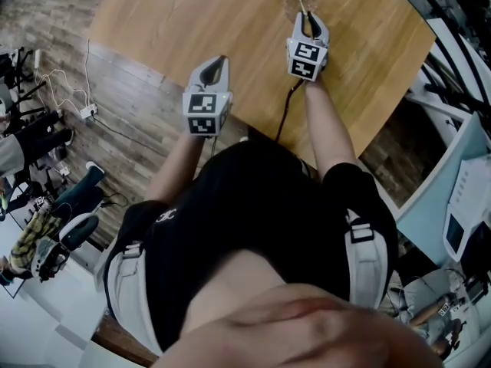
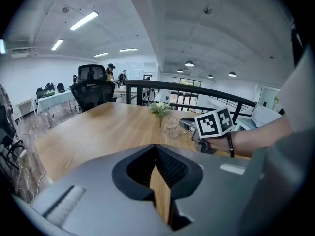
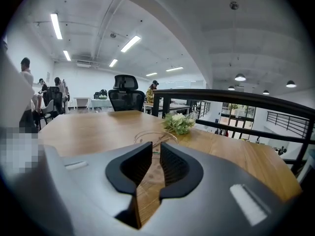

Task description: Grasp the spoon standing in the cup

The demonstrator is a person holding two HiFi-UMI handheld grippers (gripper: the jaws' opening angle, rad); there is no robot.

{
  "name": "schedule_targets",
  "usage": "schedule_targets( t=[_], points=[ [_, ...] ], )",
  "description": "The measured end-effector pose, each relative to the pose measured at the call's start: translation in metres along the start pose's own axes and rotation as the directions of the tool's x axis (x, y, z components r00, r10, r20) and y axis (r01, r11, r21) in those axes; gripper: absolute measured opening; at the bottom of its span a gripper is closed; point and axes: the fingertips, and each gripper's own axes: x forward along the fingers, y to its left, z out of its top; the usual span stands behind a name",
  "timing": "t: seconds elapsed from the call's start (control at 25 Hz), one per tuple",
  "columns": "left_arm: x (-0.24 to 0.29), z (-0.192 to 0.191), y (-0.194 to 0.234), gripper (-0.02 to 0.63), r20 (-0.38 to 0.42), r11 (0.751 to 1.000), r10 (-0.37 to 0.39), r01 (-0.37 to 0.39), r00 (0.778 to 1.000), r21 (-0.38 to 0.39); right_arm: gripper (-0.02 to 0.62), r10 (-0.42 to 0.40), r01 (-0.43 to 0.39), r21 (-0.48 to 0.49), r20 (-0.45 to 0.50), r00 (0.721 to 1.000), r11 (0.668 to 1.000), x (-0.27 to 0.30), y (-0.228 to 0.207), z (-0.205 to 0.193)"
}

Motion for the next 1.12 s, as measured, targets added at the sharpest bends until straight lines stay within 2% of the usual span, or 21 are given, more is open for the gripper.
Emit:
schedule_targets(
  t=[0.32, 0.64, 1.12],
  points=[
    [-0.003, 0.006, 0.005, 0.012, 0.013, 1.0, 0.002, -0.002, 1.0, 0.007, 0.048, 0.004, -0.004, 0.016, 0.011, 1.0, 1.0, -0.003, 0.002, 0.007],
    [-0.02, 0.01, 0.006, 0.012, 0.043, 1.0, -0.013, 0.012, 0.999, 0.015, 0.048, 0.001, -0.001, 0.006, 0.048, 0.999, 1.0, -0.025, 0.01, 0.031],
    [-0.062, 0.018, -0.002, 0.012, 0.137, 0.999, -0.034, 0.034, 0.99, 0.002, 0.048, -0.015, 0.019, -0.024, 0.146, 0.989, 1.0, -0.097, 0.027, 0.074]
  ],
)
